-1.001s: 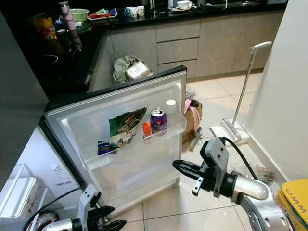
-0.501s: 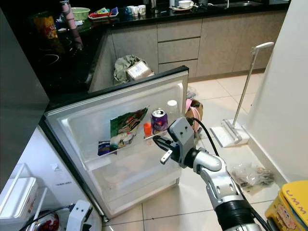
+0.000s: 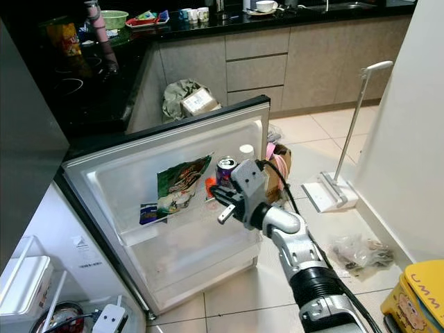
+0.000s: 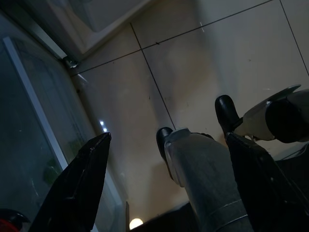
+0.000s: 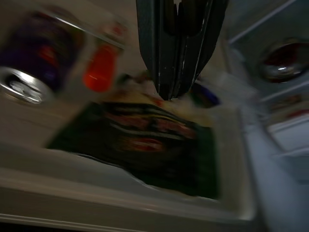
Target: Restocking fridge
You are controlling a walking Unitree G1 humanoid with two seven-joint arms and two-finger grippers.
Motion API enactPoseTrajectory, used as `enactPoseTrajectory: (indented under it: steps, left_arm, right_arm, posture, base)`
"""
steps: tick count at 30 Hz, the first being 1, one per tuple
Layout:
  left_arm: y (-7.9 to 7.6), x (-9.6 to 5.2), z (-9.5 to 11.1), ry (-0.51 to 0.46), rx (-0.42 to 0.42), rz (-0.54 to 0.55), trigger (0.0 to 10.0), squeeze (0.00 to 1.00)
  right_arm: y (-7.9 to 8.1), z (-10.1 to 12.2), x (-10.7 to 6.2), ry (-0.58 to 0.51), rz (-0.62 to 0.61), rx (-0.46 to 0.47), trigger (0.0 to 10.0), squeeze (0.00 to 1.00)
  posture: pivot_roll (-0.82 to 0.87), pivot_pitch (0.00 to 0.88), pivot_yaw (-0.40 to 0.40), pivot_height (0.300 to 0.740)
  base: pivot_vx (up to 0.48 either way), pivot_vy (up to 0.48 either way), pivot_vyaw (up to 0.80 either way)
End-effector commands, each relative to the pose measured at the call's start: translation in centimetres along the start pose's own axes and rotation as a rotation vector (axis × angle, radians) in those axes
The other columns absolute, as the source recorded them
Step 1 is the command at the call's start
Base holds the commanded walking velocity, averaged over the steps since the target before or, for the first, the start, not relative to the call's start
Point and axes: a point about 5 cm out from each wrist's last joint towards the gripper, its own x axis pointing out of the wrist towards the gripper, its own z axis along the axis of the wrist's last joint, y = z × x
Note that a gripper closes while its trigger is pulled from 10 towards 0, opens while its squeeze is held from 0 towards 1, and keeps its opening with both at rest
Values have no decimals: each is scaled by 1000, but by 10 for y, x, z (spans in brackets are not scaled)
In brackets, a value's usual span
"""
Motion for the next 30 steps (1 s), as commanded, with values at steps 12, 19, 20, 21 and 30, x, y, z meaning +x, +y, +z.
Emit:
enactPoseTrajectory:
  steps: [12,19,20,21,30]
  left_arm:
    - [11,-9,-7,22,21,28,10000,0]
    - [12,-14,-14,22,32,18,10000,0]
    - [13,-17,-18,21,37,12,10000,0]
    - [13,-19,-21,21,43,7,10000,0]
    - [18,-26,-24,13,75,-9,10000,0]
  right_arm:
    - [-1,7,18,7,10,-41,10000,0]
    - [-13,11,26,31,-77,-58,10000,0]
    - [-19,15,29,43,-122,-64,10000,0]
    - [-25,19,31,49,-159,-69,10000,0]
    - [-43,37,33,40,-253,-106,10000,0]
  posture:
    - [-42,14,74,740]
    - [25,104,67,740]
    - [27,107,68,740]
    - [34,118,69,740]
    - [63,147,67,740]
  base:
    - [0,0,0]
    - [0,0,0]
    - [0,0,0]
    - [0,0,0]
    - [0,0,0]
